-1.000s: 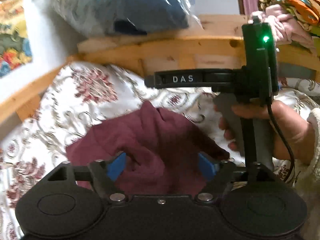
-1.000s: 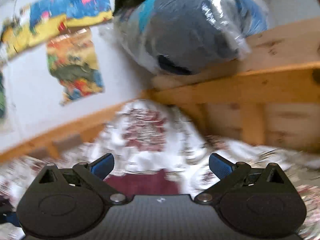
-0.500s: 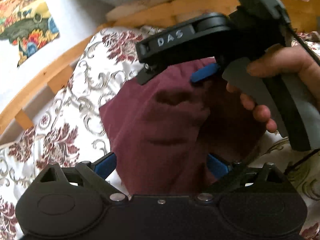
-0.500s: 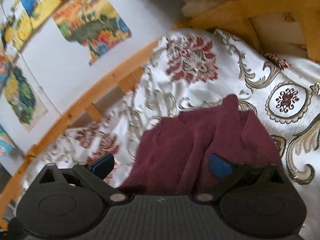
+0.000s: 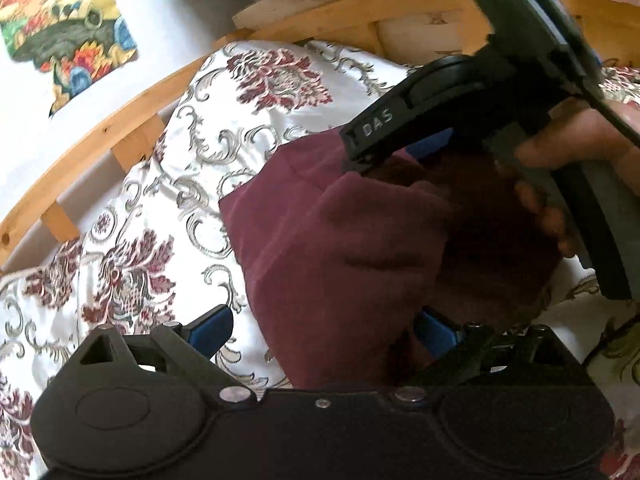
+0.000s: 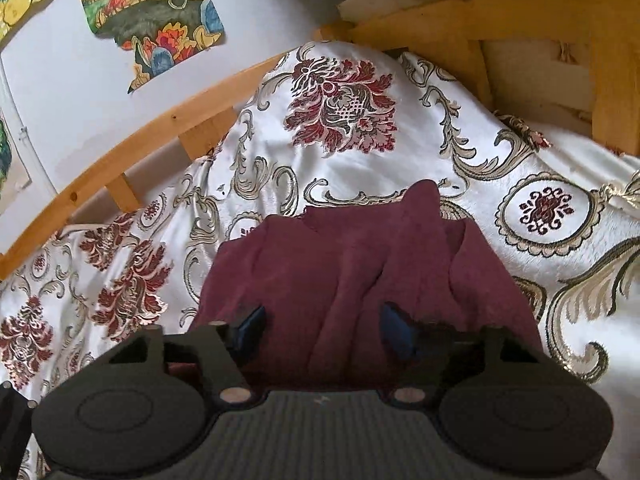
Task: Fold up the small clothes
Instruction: 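Grasp the shirt edge with the left gripper while the right gripper grasps the other side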
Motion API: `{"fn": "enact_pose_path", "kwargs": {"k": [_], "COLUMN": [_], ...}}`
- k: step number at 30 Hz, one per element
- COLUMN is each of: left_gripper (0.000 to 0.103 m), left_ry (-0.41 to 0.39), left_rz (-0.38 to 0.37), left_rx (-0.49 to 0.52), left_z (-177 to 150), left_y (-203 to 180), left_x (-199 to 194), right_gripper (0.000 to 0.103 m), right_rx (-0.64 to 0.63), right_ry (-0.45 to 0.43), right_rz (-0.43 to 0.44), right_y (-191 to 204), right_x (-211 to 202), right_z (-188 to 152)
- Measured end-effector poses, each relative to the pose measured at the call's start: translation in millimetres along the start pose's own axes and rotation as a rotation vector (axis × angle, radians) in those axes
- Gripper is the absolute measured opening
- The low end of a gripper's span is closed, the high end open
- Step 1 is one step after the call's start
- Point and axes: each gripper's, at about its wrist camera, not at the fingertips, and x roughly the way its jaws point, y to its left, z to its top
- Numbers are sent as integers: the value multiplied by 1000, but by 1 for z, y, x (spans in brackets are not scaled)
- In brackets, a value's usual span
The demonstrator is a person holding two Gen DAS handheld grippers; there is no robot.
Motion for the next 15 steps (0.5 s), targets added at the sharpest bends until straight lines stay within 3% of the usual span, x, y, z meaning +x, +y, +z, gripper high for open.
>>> {"fn": "enact_pose_path", "kwargs": {"k": [6, 10, 15], "left_gripper": [88, 74, 54], "left_ry": [-37, -36, -19], "left_rz": [-37, -43, -72], "left_rx": [85, 140, 124], "left_z": [2, 8, 11], "left_y": [-10, -15, -16], "left_x": [0, 6, 12], "right_gripper": [45, 27, 19], "right_rx": [-5, -8, -15], "right_ry": [0, -1, -6], "right_rz": [4, 10, 12], "right_y": [0, 1, 0], "right_x": [1, 1, 0], "right_z": [-1, -1, -1]}}
